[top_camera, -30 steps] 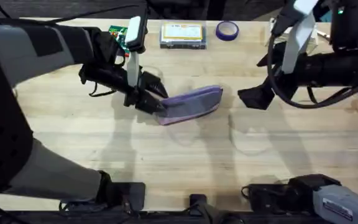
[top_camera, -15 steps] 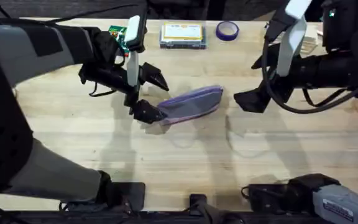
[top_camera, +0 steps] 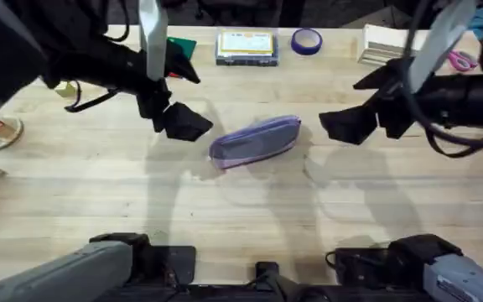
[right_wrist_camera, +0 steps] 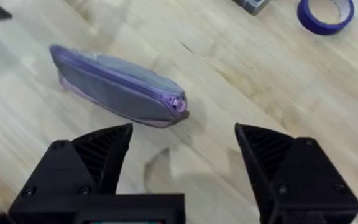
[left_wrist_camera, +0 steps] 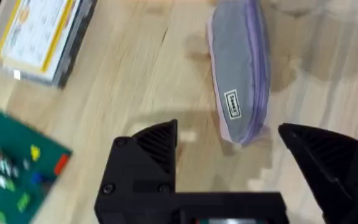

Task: Unzip the bag, pick up the pens from the table one at a time and place them inside, then zip the bag closed.

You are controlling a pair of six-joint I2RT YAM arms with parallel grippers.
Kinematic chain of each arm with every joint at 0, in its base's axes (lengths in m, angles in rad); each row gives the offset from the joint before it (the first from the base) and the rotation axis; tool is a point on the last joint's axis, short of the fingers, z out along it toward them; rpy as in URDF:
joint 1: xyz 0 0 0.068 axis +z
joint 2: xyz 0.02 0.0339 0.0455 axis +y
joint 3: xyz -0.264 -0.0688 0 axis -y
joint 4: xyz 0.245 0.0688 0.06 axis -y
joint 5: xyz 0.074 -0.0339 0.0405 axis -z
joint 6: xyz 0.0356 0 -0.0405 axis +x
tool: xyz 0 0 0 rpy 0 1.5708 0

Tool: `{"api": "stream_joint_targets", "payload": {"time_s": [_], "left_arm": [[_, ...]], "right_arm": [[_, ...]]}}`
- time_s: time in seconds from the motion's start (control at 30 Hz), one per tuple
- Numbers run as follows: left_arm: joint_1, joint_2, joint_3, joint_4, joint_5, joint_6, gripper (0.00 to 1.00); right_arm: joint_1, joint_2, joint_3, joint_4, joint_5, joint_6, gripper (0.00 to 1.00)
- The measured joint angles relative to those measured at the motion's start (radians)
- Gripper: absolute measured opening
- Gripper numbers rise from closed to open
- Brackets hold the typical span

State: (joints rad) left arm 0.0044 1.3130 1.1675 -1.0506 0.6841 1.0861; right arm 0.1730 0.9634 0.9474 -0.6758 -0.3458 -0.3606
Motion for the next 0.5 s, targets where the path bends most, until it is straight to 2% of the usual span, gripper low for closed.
{"api": "stream_joint_targets", "payload": {"time_s": [0.23,0.47,0.5], "left_arm": [[0.000,-0.091,0.000,-0.036,-0.069,-0.284,0.995],[0.000,-0.177,0.000,-0.075,-0.080,-0.451,0.995],[0.000,-0.210,0.000,-0.090,-0.082,-0.496,0.995]], "right_arm": [[0.000,-0.089,0.000,-0.012,-0.003,0.177,0.996],[0.000,-0.146,0.000,-0.065,-0.012,0.314,0.996],[0.000,-0.148,0.000,-0.074,-0.014,0.357,0.996]]}}
